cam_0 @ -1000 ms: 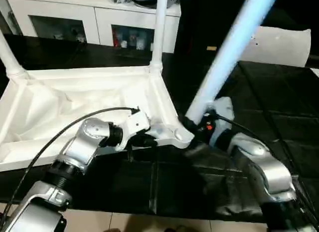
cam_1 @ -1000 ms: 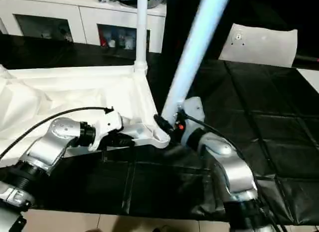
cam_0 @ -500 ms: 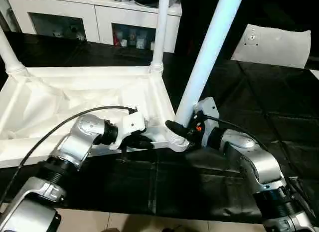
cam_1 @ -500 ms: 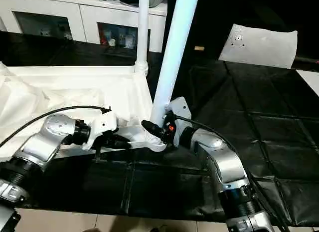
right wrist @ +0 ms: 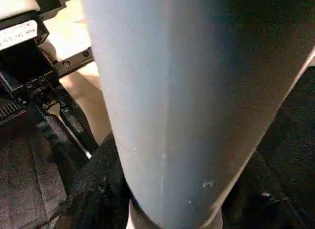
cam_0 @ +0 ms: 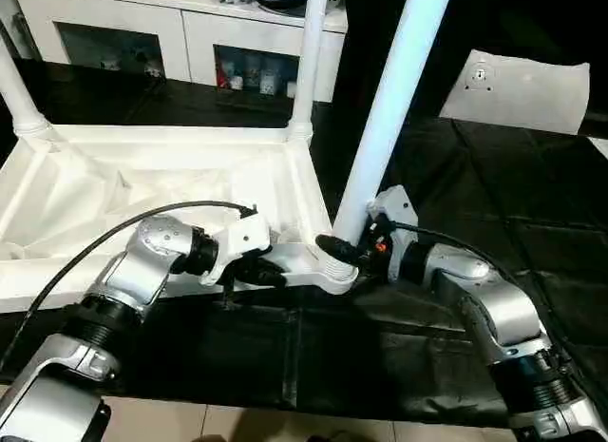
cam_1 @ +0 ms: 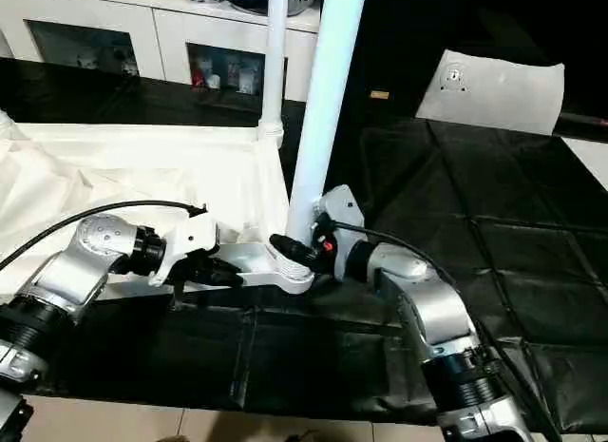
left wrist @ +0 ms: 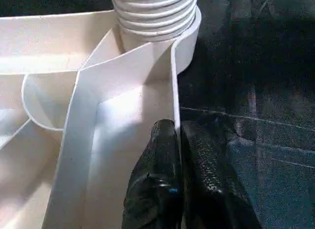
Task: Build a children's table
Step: Insert table leg to table base
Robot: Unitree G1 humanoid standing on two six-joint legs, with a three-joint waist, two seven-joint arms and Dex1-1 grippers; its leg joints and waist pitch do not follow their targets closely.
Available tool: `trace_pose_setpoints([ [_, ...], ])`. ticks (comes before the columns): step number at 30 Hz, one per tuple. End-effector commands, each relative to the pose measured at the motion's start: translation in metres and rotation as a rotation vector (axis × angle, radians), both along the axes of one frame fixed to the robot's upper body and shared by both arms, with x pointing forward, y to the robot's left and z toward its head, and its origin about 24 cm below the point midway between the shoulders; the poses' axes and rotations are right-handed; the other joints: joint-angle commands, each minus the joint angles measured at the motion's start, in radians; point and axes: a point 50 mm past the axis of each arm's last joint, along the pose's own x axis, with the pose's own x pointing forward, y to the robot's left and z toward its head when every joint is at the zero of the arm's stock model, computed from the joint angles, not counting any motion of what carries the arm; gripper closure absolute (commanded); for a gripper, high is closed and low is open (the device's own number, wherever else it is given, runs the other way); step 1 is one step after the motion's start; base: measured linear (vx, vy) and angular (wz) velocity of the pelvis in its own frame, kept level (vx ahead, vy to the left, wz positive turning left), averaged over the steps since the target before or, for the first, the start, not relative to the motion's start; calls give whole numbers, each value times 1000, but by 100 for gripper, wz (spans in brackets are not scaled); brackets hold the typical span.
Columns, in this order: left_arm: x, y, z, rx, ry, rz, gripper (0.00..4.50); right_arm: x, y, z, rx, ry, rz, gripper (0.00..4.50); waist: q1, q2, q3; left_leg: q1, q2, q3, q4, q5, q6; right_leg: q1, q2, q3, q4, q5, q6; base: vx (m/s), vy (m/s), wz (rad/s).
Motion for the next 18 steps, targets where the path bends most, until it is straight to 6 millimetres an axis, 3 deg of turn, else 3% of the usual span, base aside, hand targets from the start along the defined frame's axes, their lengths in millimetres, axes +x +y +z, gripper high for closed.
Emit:
trace_pose_setpoints([
  [1,0,3,0,37,10,-24,450,-2,-9,-10,-41,51,-21,258,8,16,-59,-5,98,-33,-82,-46,15,57,-133,76,-75,-263,-168,0,0,0],
  [7,0,3,2,38,5,-31,450,-4,-8,-11,-32,62,-20,258,9,17,-60,-5,98,-33,-82,-53,8,58,-133,77,-76,-254,-172,0,0,0],
  [8,0,3,3,39,4,-41,450,-4,-8,-12,-26,67,-25,258,10,23,-59,-5,99,-35,-83,-53,7,58,-133,76,-74,-246,-175,0,0,0],
  [10,-1,3,4,36,3,-55,450,-4,-8,-13,-20,74,-28,258,10,22,-59,-5,99,-35,-83,-60,4,58,-133,76,-74,-234,-181,0,0,0],
  [11,-1,4,5,35,3,-58,450,-4,-8,-14,-19,75,-28,258,11,29,-58,-5,100,-37,-84,-63,0,58,-134,76,-73,-232,-184,0,0,0],
  [14,-1,3,5,40,-1,-62,450,-3,-7,-16,-20,80,-28,258,11,27,-58,-4,100,-36,-85,-75,-6,59,-133,76,-75,-238,-187,0,0,0],
  [16,-1,4,6,45,-3,-65,450,-2,-7,-15,-7,81,-34,258,11,39,-58,-4,101,-39,-86,-81,-14,60,-134,76,-73,-227,-192,0,0,0],
  [18,-1,5,6,46,-3,-67,450,-2,-6,-15,7,81,-38,258,11,33,-59,-4,100,-37,-85,-84,-14,61,-134,77,-74,-222,-196,0,0,0],
])
